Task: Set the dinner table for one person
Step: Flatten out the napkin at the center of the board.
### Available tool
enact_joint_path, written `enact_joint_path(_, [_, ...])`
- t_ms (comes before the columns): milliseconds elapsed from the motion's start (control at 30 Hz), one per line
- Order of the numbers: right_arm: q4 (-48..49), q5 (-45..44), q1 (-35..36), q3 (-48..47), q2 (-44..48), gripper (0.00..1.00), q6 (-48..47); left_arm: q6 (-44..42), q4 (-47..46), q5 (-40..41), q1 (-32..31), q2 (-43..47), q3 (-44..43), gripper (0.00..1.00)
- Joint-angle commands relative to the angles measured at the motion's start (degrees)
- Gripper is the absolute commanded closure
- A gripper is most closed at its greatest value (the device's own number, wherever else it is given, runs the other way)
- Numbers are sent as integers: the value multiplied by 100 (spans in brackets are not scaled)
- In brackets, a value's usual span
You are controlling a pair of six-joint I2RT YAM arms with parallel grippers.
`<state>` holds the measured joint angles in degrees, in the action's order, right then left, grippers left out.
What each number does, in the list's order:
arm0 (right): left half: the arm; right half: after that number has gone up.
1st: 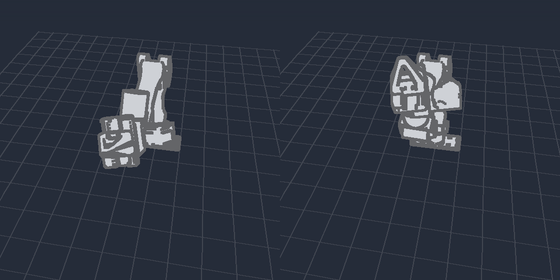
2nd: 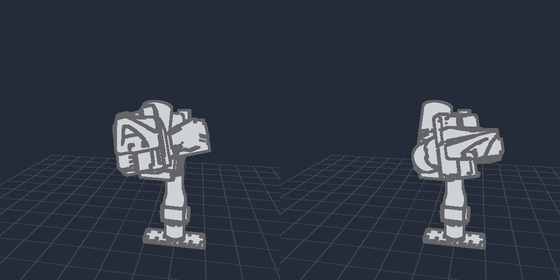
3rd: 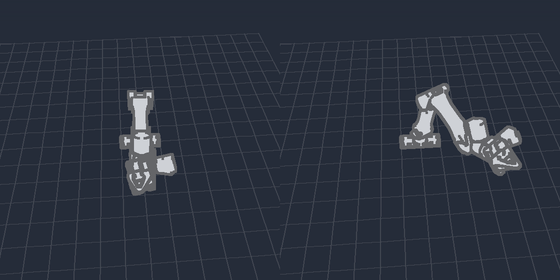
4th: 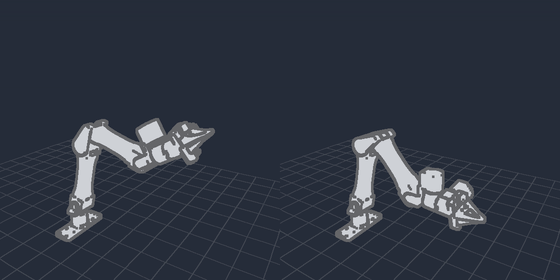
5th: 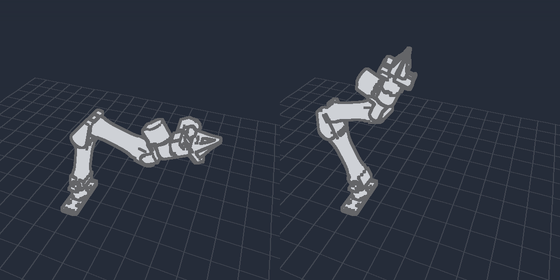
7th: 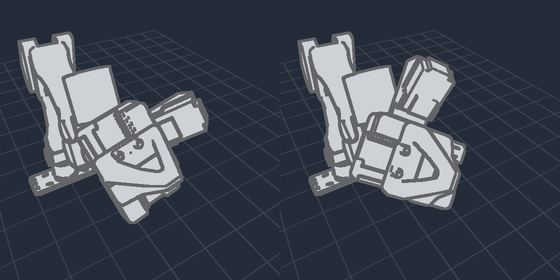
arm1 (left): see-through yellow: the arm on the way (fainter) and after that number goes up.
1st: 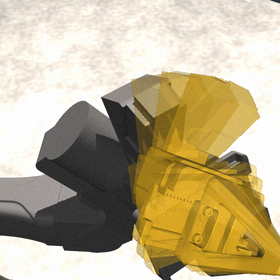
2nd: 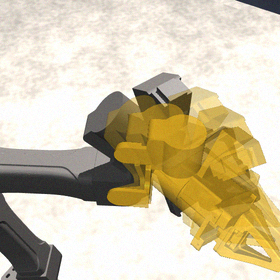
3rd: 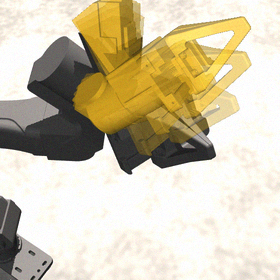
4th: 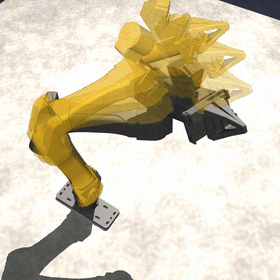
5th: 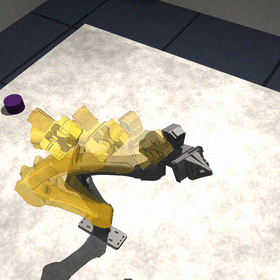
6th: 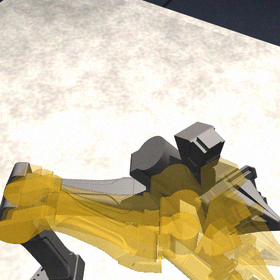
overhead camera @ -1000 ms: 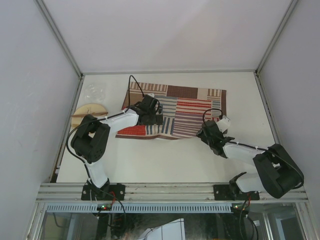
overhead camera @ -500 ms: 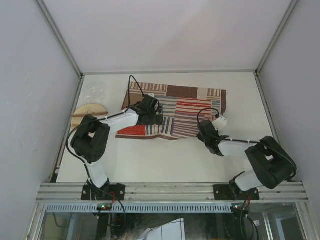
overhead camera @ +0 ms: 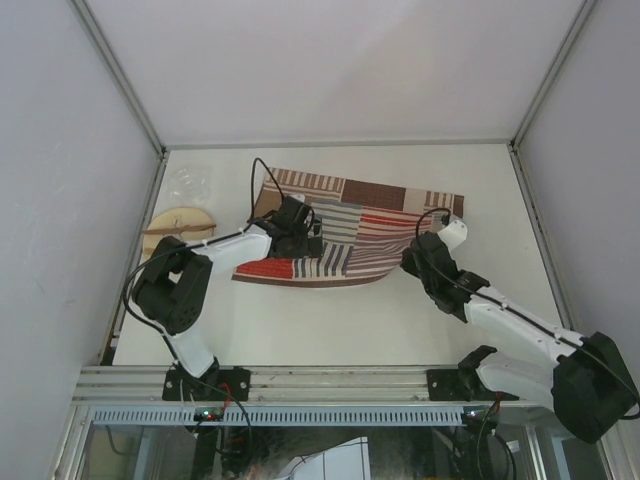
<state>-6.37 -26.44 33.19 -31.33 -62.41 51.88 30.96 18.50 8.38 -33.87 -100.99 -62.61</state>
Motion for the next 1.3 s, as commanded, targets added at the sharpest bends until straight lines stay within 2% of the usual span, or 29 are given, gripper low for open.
enact_joint_path(0, [-410, -167, 9, -189, 499, 97, -314, 154, -50, -135, -64, 492, 356, 0])
enact_joint_path(167, [-458, 98, -107, -463, 359, 94, -611, 257, -48, -223, -123, 734, 585, 0])
enact_joint_path(233, [-395, 333, -216, -618, -4, 83, -786, 264, -48, -225, -150, 772, 594, 0])
enact_joint_path(333, [-294, 838, -431, -837, -578, 61, -959, 233, -43, -241, -161, 732, 535, 0])
enact_joint_path(433, [-265, 937, -489, -1010, -907, 48, -1085, 194, -25, -232, -164, 672, 487, 0])
enact_joint_path(633, [-411, 1025, -920, -1343, -884, 42, -1454, 146, -37, -289, -164, 512, 380, 0])
enact_joint_path(800, [-462, 1135, -1452, -2043, -969, 41, -1735, 123, -48, -360, -164, 388, 283, 0])
enact_joint_path(967, [-567, 995, -1578, -2539, -1308, 41, -1909, 89, -8, -376, -164, 327, 183, 0])
enact_joint_path(1100, [-800, 1006, -1425, -2351, -1336, 42, -1792, 51, 20, -360, -164, 278, 135, 0])
enact_joint_path(1267, [-751, 889, -925, -1640, -836, 42, -1529, 15, -6, -431, -169, 119, 77, 0])
